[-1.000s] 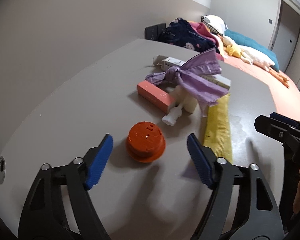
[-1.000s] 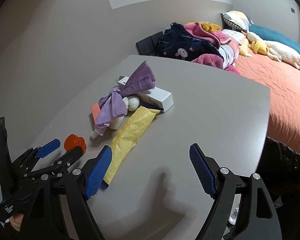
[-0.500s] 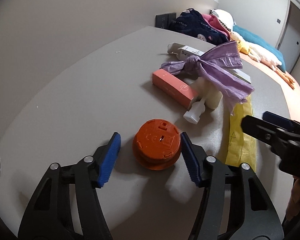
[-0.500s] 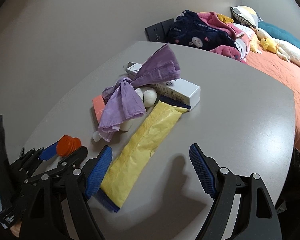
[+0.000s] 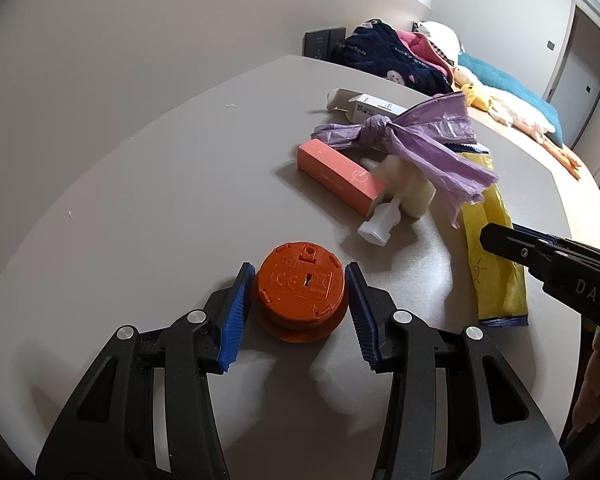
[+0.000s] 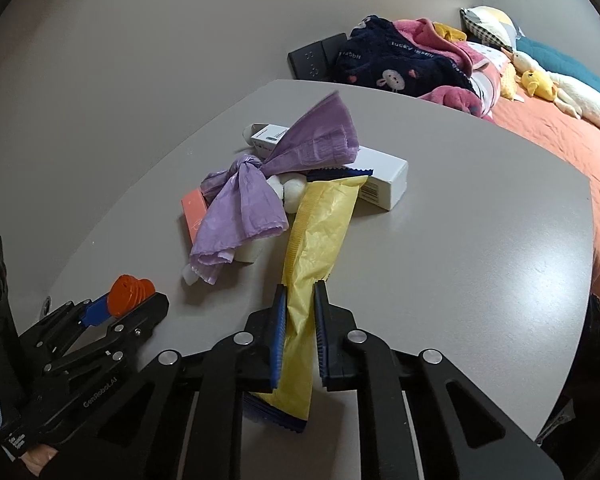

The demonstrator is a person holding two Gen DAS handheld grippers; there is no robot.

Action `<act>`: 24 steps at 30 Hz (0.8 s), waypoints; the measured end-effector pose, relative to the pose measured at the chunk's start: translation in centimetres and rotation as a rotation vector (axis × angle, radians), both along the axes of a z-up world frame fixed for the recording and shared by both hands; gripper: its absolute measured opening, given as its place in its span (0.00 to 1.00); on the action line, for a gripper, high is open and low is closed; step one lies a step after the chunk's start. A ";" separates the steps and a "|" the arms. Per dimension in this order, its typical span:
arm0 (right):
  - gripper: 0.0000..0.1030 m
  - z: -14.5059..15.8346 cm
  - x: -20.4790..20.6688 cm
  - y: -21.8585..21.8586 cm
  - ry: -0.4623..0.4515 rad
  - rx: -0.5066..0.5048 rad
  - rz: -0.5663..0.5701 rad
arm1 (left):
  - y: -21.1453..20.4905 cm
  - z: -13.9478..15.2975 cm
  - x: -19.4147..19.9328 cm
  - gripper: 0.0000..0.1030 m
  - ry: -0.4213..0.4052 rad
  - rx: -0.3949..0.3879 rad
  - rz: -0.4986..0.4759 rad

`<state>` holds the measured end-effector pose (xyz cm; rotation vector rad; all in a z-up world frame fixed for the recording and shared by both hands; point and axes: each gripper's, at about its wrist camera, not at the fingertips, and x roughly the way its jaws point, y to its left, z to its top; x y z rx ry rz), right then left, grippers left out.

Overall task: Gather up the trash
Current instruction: 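Carry the orange lid and yellow packet over the black bin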

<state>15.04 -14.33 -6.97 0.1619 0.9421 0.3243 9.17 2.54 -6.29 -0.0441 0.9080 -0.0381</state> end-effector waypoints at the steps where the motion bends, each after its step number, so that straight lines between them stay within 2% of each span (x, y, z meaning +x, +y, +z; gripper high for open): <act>1: 0.14 0.1 -0.2 -0.2 0.000 0.007 0.001 | 0.0 0.1 0.0 0.44 -0.001 0.000 0.001; 5: 0.13 0.7 -0.8 -1.2 -0.008 0.059 0.008 | -0.3 0.6 -0.3 0.44 -0.010 -0.015 0.011; 24: 0.13 4.8 -6.5 -5.4 -0.097 0.085 0.007 | -4.3 3.9 -4.6 0.44 -0.064 -0.031 -0.018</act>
